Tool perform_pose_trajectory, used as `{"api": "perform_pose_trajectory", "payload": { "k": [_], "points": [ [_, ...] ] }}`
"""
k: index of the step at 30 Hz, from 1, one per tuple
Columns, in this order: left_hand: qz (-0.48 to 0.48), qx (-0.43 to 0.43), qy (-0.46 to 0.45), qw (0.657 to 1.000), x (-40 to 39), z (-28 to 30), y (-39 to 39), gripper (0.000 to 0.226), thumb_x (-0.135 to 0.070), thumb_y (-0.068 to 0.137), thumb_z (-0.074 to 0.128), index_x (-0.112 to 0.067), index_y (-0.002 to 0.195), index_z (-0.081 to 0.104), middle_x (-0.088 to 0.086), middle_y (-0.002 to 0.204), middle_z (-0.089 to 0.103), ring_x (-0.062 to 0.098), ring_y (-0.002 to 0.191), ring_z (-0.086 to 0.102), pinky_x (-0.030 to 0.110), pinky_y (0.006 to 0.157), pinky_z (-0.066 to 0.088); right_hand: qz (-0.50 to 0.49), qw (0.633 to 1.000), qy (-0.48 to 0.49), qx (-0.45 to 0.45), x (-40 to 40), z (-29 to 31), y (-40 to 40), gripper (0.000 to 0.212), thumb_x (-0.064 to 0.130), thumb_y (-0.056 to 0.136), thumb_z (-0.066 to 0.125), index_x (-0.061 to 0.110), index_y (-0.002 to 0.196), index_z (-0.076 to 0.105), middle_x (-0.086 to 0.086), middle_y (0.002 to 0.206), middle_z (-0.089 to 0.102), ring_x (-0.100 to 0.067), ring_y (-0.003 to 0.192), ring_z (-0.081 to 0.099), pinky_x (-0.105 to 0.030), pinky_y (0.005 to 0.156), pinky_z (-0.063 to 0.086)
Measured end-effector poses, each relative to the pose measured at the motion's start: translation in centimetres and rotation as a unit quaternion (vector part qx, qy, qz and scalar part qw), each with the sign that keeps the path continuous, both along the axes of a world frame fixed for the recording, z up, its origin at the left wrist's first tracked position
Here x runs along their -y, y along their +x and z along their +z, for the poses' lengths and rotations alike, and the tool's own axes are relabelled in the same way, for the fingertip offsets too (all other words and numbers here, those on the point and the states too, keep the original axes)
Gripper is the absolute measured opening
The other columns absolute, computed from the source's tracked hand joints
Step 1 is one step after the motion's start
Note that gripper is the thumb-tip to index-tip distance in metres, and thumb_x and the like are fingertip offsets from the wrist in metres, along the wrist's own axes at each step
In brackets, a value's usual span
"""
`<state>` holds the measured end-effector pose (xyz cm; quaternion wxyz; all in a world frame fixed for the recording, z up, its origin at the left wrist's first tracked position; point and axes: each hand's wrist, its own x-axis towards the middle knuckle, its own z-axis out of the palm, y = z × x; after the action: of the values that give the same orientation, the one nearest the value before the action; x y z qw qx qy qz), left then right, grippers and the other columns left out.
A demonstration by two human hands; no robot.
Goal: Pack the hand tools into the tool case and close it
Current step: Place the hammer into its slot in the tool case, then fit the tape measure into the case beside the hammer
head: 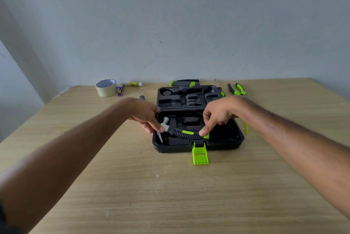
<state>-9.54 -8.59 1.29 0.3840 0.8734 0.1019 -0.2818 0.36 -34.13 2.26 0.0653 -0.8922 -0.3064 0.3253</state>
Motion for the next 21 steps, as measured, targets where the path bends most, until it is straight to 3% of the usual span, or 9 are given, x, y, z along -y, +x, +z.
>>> {"api": "perform_pose_trajectory", "payload": {
  "k": [2,7,10,12,14,17,19,21],
  "points": [
    [-0.004,0.001,0.011,1.0,0.0,0.0,-0.1,0.042,-0.011,0.08,0.082,-0.003,0.116,0.062,0.015,0.109,0.073,0.022,0.09,0.075,0.03,0.082,0.061,0.0,1.0,-0.004,0.002,-0.1,0.1,-0.1,0.044,0.053,0.069,0.088,0.018,0.087,0.067,0.005,0.073,0.056,-0.013,0.068,0.047,-0.025,0.063,0.042],
    [-0.02,-0.012,0.031,0.999,0.4,0.9,-0.1,0.061,-0.019,0.075,0.085,0.002,0.126,0.059,0.019,0.109,0.074,0.027,0.095,0.075,0.032,0.081,0.062,0.005,1.0,0.017,0.007,0.5,0.3,-0.4,0.047,0.059,0.067,0.086,0.019,0.083,0.067,0.006,0.075,0.056,-0.013,0.07,0.048,-0.024,0.062,0.04],
    [-0.041,0.004,0.134,0.99,1.0,1.9,-0.1,0.064,-0.034,0.073,0.088,0.003,0.117,0.062,0.015,0.093,0.075,0.015,0.075,0.076,0.028,0.068,0.061,0.001,0.997,0.069,0.02,1.4,-0.3,-0.1,0.052,0.066,0.06,0.087,0.021,0.077,0.067,0.006,0.072,0.059,-0.014,0.072,0.05,-0.027,0.063,0.039],
    [-0.034,0.061,0.218,0.973,1.2,2.0,0.3,0.07,-0.055,0.067,0.087,-0.003,0.106,0.062,0.008,0.089,0.072,0.01,0.066,0.072,0.027,0.064,0.058,-0.027,0.99,0.139,0.002,2.1,-0.5,0.4,0.047,0.056,0.064,0.09,0.018,0.077,0.066,0.005,0.065,0.064,-0.014,0.065,0.056,-0.027,0.06,0.045],
    [-0.005,0.185,0.262,0.947,1.6,1.6,0.9,0.071,-0.069,0.062,0.082,-0.011,0.094,0.055,0.004,0.086,0.062,0.017,0.066,0.062,0.031,0.066,0.044,-0.055,0.975,0.213,0.003,2.6,-0.5,0.8,0.039,0.044,0.072,0.09,0.015,0.079,0.065,0.001,0.061,0.066,-0.011,0.054,0.057,-0.024,0.053,0.045],
    [0.021,0.361,0.203,0.91,3.4,0.7,2.3,0.058,-0.064,0.076,0.076,-0.009,0.079,0.056,0.004,0.073,0.049,0.018,0.066,0.042,0.031,0.059,0.028,-0.114,0.942,0.311,0.058,3.6,-1.0,2.5,0.032,0.034,0.076,0.089,0.014,0.075,0.064,0.0,0.056,0.061,-0.011,0.048,0.05,-0.022,0.049,0.04],
    [0.002,0.398,0.158,0.904,5.0,-0.2,3.9,0.055,-0.064,0.08,0.073,-0.01,0.078,0.062,-0.003,0.067,0.053,0.016,0.062,0.048,0.031,0.057,0.037,-0.175,0.906,0.363,0.125,4.5,-1.8,4.4,0.028,0.031,0.078,0.088,0.015,0.073,0.066,0.002,0.057,0.059,-0.012,0.051,0.048,-0.025,0.055,0.039],
    [-0.016,0.409,0.139,0.902,5.7,-1.6,4.6,0.043,-0.062,0.081,0.073,-0.02,0.087,0.066,-0.008,0.079,0.063,0.01,0.072,0.058,0.032,0.069,0.049,-0.223,0.88,0.374,0.191,5.1,-3.0,5.7,0.022,0.03,0.08,0.086,0.014,0.078,0.07,0.005,0.061,0.058,-0.011,0.054,0.048,-0.023,0.055,0.037]
  ]
}}
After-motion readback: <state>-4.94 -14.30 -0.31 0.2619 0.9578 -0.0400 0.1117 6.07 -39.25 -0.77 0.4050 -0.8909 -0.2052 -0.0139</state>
